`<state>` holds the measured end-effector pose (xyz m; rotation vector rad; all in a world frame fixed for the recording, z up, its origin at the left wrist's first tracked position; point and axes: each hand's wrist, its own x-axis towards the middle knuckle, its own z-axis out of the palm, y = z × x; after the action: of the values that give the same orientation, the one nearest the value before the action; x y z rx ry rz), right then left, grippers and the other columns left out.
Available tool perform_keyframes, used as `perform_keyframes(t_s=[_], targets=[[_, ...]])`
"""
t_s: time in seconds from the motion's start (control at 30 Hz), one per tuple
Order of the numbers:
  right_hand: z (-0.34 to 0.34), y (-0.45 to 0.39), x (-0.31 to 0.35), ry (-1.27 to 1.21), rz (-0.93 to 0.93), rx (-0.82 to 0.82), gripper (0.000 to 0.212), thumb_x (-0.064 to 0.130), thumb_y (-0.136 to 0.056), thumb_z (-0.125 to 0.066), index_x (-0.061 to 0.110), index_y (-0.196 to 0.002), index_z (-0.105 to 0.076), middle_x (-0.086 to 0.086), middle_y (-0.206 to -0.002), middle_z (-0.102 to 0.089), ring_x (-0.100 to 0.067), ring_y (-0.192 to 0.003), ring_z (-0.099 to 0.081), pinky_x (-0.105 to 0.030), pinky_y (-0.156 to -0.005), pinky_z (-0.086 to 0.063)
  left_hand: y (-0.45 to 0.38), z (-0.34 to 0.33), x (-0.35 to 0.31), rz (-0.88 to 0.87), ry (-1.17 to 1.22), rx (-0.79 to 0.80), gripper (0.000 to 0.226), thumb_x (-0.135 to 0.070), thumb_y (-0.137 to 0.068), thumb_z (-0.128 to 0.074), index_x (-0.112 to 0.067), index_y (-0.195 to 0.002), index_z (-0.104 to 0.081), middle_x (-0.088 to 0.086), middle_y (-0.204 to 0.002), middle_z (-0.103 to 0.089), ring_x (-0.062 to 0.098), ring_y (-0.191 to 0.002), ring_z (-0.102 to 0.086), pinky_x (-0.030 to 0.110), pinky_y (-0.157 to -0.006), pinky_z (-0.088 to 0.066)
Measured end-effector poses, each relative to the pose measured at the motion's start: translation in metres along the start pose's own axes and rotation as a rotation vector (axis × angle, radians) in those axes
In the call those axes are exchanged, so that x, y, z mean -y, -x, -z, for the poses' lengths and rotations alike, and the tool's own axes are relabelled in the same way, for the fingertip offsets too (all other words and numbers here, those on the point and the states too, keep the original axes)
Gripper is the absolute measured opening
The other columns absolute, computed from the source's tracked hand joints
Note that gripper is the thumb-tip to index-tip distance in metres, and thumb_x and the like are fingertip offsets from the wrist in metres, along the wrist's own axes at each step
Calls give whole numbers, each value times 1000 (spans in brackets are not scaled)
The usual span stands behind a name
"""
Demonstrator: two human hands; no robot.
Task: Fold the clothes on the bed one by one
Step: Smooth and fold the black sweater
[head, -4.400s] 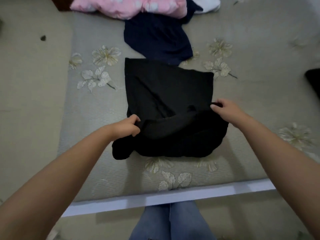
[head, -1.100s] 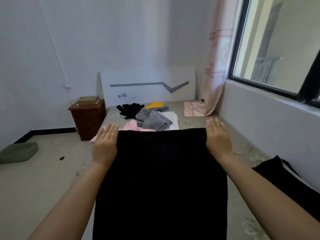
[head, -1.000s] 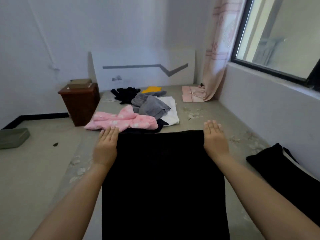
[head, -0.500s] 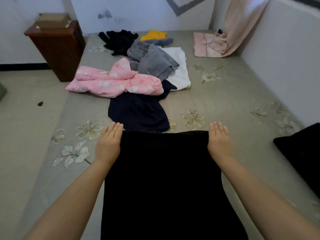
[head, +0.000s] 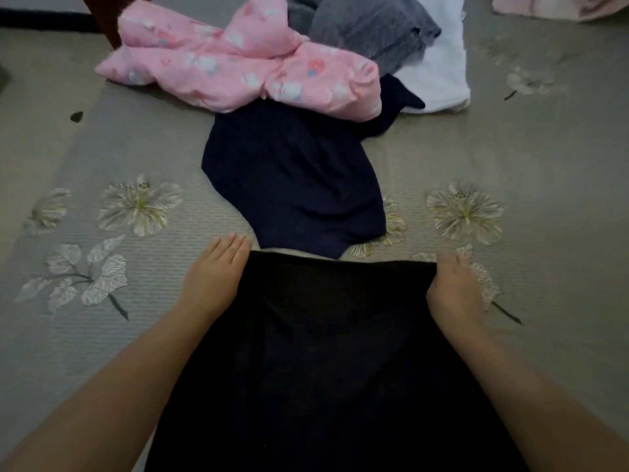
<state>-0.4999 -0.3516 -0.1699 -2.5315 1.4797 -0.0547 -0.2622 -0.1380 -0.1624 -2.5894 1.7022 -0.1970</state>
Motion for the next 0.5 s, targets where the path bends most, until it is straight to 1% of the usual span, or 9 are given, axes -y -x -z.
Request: perform_keyframes(t_s=[0.03, 0.07, 0.1, 0.13, 0.17, 0.23, 0.37, 0.47, 0.5], targets=[[-7, -8, 1, 6, 25, 6, 35, -15, -82, -39, -15, -116, -48, -33, -118, -51, -44, -116, -44, -47, -102, -28, -5, -13, 3, 34, 26, 33, 39, 10, -72, -50, 17, -110, -57, 32, -110, -60, 44, -101, -61, 52, -90, -44], [-14, -16, 2, 24, 62, 12, 36, -15, -82, -39, -16, -117, -48, -33, -118, -51, -43, -117, -44, -46, -102, -27, -9, -25, 6, 60, 13, 86, 42, 8, -82, -41, 15, -123, -47, 32, -126, -50, 43, -117, -51, 48, -105, -32], [-20, -23, 1, 49, 98, 23, 39, -14, -83, -39, -15, -121, -45, -32, -123, -49, -42, -120, -42, -45, -104, -25, -13, -35, 8, 59, -1, 156, 47, -1, -90, -23, 11, -134, -34, 29, -139, -36, 39, -131, -36, 41, -113, -17], [-26, -29, 1, 79, 115, 55, 43, -12, -85, -37, -13, -128, -41, -30, -130, -46, -40, -126, -38, -43, -106, -21, -15, -43, 11, 53, 19, 206, 56, -12, -89, -6, 6, -140, -23, 24, -147, -25, 33, -139, -24, 36, -116, -6], [-31, -33, 0, 103, 114, 101, 46, -9, -87, -35, -9, -133, -36, -27, -136, -41, -36, -131, -33, -40, -108, -18, -18, -50, 12, 69, 19, 275, 59, -16, -89, -1, 1, -143, -14, 19, -151, -17, 27, -142, -16, 32, -116, 0], [-40, -37, -2, 111, 100, 164, 50, -6, -89, -33, -4, -139, -28, -21, -146, -31, -31, -138, -24, -38, -112, -12, -20, -60, 13, 97, -2, 378, 51, -11, -97, -13, -5, -146, -3, 10, -155, -7, 19, -144, -6, 27, -114, 7], [-50, -38, -6, 74, 116, 151, 50, -5, -92, -33, -2, -141, -26, -19, -151, -22, -29, -141, -18, -36, -114, -7, -21, -64, 16, 149, 76, 399, 52, -5, -97, -23, -5, -146, -7, 10, -155, -10, 18, -143, -8, 26, -113, 4], [-43, -40, -10, -100, 90, 142, 43, 3, -94, -38, -4, -136, -35, -23, -142, -38, -33, -132, -35, -38, -107, -22, -17, -54, 11, 280, 332, 307, 41, -8, -95, -35, -1, -135, -38, 20, -138, -43, 34, -127, -40, 33, -103, -25], [-38, -36, -14, -170, 54, 128, 42, 7, -94, -40, -2, -135, -37, -22, -138, -43, -34, -127, -40, -37, -103, -26, -12, -48, 6, 331, 379, 265, 38, -10, -95, -38, 2, -131, -41, 23, -133, -46, 38, -120, -45, 39, -99, -31]])
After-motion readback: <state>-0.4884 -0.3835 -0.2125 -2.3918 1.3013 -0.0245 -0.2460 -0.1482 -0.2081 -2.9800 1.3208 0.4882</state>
